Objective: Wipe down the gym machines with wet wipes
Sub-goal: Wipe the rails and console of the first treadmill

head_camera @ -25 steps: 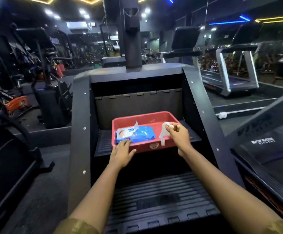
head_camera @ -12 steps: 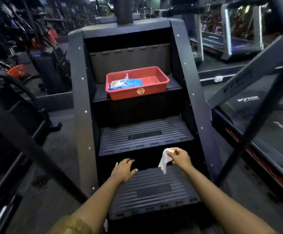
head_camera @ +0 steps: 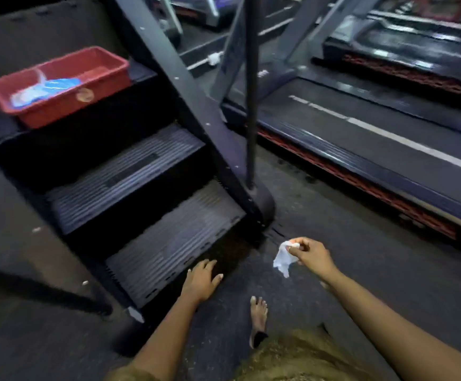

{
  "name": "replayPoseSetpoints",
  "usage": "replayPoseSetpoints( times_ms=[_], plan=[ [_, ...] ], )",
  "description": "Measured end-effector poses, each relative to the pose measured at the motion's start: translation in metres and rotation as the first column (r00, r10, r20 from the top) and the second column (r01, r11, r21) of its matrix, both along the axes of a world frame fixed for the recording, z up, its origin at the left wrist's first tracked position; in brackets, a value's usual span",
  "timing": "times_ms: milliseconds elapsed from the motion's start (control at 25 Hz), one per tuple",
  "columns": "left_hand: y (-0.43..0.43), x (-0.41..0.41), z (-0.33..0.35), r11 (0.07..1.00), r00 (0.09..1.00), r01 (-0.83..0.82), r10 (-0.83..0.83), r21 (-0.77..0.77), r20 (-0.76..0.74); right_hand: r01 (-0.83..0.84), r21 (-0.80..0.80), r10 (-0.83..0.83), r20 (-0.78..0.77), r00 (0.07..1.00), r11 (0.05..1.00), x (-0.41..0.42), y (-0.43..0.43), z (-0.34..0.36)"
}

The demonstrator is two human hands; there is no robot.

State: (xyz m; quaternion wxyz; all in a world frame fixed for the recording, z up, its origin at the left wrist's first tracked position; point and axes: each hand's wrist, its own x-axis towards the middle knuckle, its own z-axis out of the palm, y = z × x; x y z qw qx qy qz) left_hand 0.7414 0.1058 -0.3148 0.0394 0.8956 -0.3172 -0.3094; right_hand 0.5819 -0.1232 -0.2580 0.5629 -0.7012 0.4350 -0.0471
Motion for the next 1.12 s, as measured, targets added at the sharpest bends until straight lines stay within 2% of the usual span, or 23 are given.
replayPoseSetpoints(
  times_ms=[120,280,440,640,800,1040,1120],
  plan=[
    [-0.053,-0.042,-0.008,0.986,0.983,0.165,-0.165,-0.001,-0.086,0.242,0.006,-0.241,-0.029,0.970,0.970,-0.082,-0.025,0.002],
    [-0.145,-0.078,-0.011,0.931,0.930,0.359,-0.363,-0.066,-0.061,0.515,0.019,-0.514,-0.041,0.857,0.857,-0.166,-0.067,0.006],
    [-0.262,-0.121,-0.011,0.859,0.860,0.502,-0.508,-0.102,-0.044,0.665,0.004,-0.665,-0.016,0.746,0.746,-0.233,-0.132,0.010],
    [-0.384,-0.161,0.004,0.841,0.843,0.520,-0.533,-0.148,-0.072,0.685,0.096,-0.691,0.051,0.721,0.722,-0.270,-0.227,0.021],
    [-0.429,-0.155,0.025,0.897,0.907,0.389,-0.413,-0.211,-0.080,0.639,0.161,-0.657,0.108,0.746,0.753,-0.251,-0.310,0.025],
    [-0.428,-0.068,0.025,0.969,0.993,0.109,-0.117,-0.223,-0.025,0.406,0.240,-0.447,0.150,0.882,0.882,-0.110,-0.400,0.010],
    [-0.432,-0.032,0.021,0.970,0.999,0.006,-0.014,-0.243,-0.032,0.311,0.189,-0.339,0.142,0.930,0.931,-0.051,-0.426,0.009]
  ],
)
